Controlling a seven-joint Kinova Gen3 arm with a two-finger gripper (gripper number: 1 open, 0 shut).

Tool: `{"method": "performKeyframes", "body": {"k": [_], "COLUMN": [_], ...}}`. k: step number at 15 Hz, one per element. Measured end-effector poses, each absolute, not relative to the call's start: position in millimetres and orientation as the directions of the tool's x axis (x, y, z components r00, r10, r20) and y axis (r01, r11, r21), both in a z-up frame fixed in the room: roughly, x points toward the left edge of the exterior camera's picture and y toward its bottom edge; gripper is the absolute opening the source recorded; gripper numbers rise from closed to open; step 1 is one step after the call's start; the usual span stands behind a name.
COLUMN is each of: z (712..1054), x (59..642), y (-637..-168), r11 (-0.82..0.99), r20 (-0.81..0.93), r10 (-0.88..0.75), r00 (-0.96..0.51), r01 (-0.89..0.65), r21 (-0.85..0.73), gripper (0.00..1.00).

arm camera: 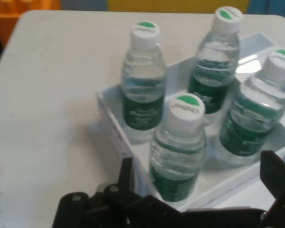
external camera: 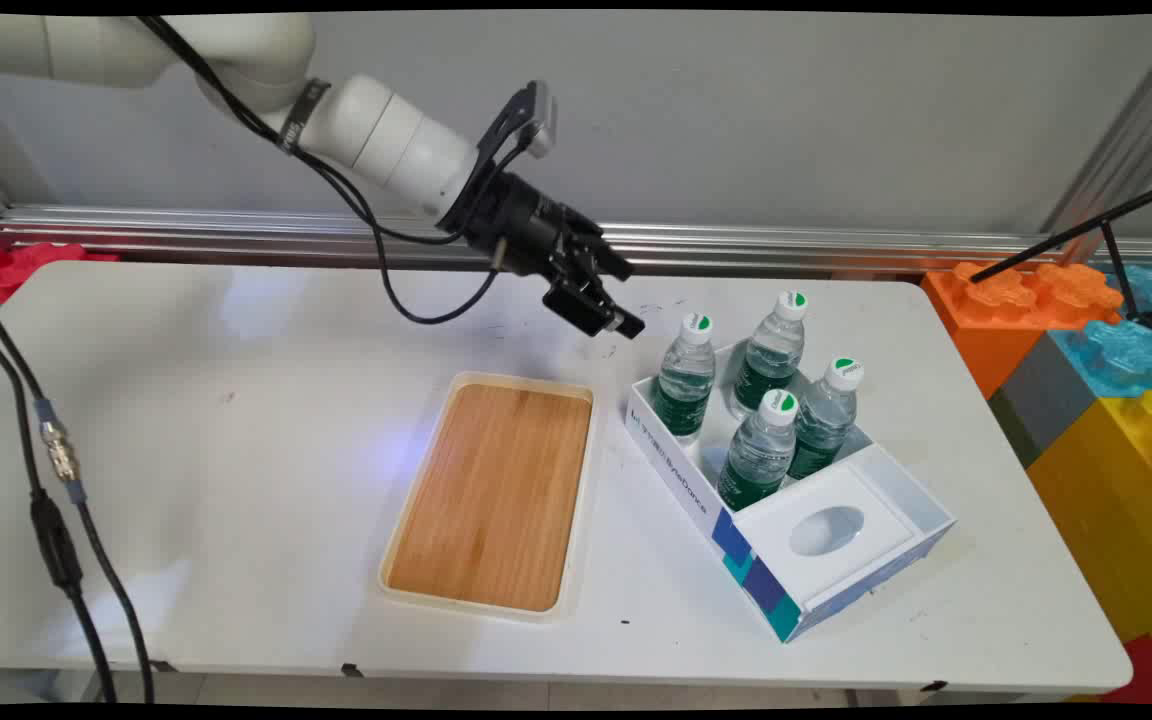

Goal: Pick up the green bottle from the white box

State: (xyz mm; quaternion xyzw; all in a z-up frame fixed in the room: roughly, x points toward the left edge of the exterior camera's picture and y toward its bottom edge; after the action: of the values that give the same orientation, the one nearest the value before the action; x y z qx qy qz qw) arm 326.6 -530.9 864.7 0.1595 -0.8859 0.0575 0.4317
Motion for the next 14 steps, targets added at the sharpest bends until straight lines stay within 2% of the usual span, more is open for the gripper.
{"method": "performKeyframes", "body": {"k": [6,14], "z": [827,782], "x": [330,309], "y": [-546,-564], "r11": [0.964,0.968], "r20": [0.819,0.854], "r10": [-0.218,-0.201], "r00": [-0.531,-0.479], "r01": [-0.247,-0.231], "r21": [0.096,0.098], "gripper": [1.0,1.0]}}
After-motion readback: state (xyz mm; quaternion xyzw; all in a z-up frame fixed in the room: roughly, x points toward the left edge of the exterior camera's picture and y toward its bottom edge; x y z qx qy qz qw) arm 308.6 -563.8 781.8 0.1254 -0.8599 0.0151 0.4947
